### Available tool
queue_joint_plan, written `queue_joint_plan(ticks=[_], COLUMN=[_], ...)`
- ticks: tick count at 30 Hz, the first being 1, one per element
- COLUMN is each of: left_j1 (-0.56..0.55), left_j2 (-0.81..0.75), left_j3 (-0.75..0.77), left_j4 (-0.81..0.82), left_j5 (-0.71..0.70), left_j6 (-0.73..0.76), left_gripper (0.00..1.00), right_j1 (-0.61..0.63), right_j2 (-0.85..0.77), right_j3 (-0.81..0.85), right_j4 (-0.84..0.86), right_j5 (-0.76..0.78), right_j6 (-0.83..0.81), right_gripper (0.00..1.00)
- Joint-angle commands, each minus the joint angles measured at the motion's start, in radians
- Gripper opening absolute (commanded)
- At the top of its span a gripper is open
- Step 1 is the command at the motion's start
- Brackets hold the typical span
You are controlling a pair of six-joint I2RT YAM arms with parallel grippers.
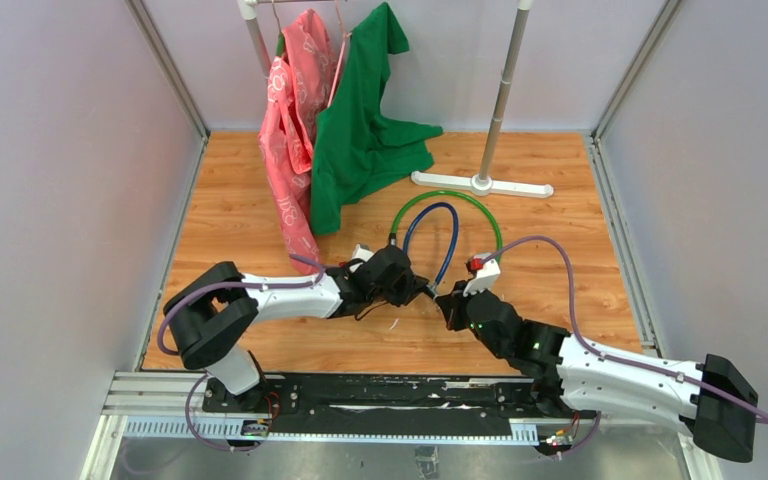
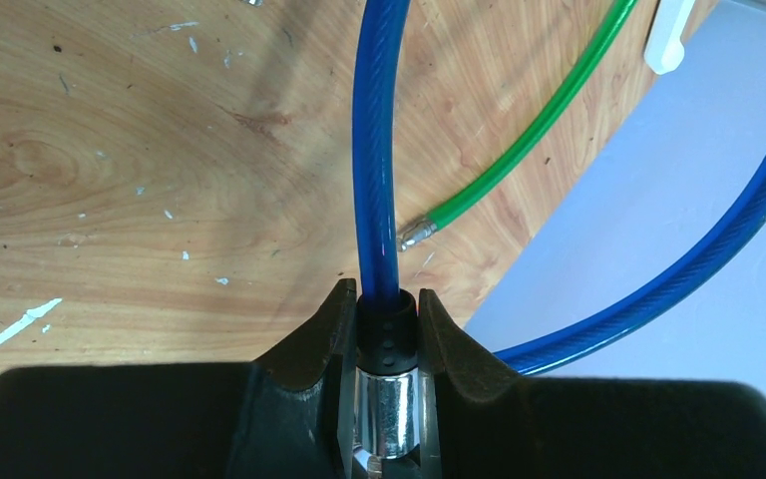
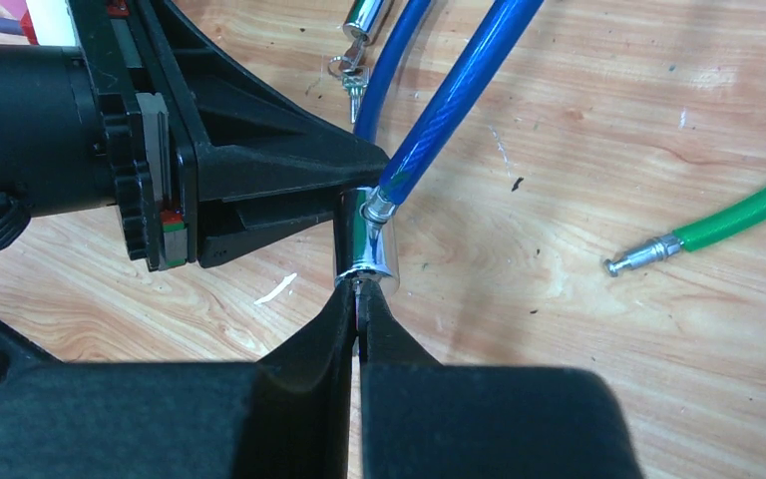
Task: Unlock with the key
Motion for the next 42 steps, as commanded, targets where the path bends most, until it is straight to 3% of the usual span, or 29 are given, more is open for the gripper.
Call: queue_joint_plan(ticks=[1,5,13,23,35,42], left_j1=[-0.060,-0.060,-0.067,-0.067,-0.082,-0.087], left_j2=[-0.085,-0.090,-0.093,-0.060,-0.061,-0.107], left_j3=[0.051,0.055,0.051,0.055,0.073,0.060], left_j4=[0.094,0.104,0.118,0.168,0.204,0.210], left_j5=[0.213,0.206,0.195,0.192,0.192,0.145], left_j6=[0.014,0.018,0.020,0.041,0.063,0.075], left_gripper=[0.00,0.00,0.00,0.00,0.00,0.00], right_j1=[-0.037,-0.081,-0.089,-0.176,-0.278,-0.309], right_j2=[0.008,0.012,0.046,-0.137,-0.140,-0.139], right_j3=[0.018,0.058,0.052,0.023,-0.014,-0.038], right_j4=[0.019,-0.081,-0.107,-0.234,-0.206,-0.182], right_j5=[0.159,0.129,0.085,-0.107,-0.228,-0.223], right_j6=[-0.019,0.160,0.201,0.358,0.642,0.743], right_gripper=[0.00,0.00,0.00,0.00,0.00,0.00])
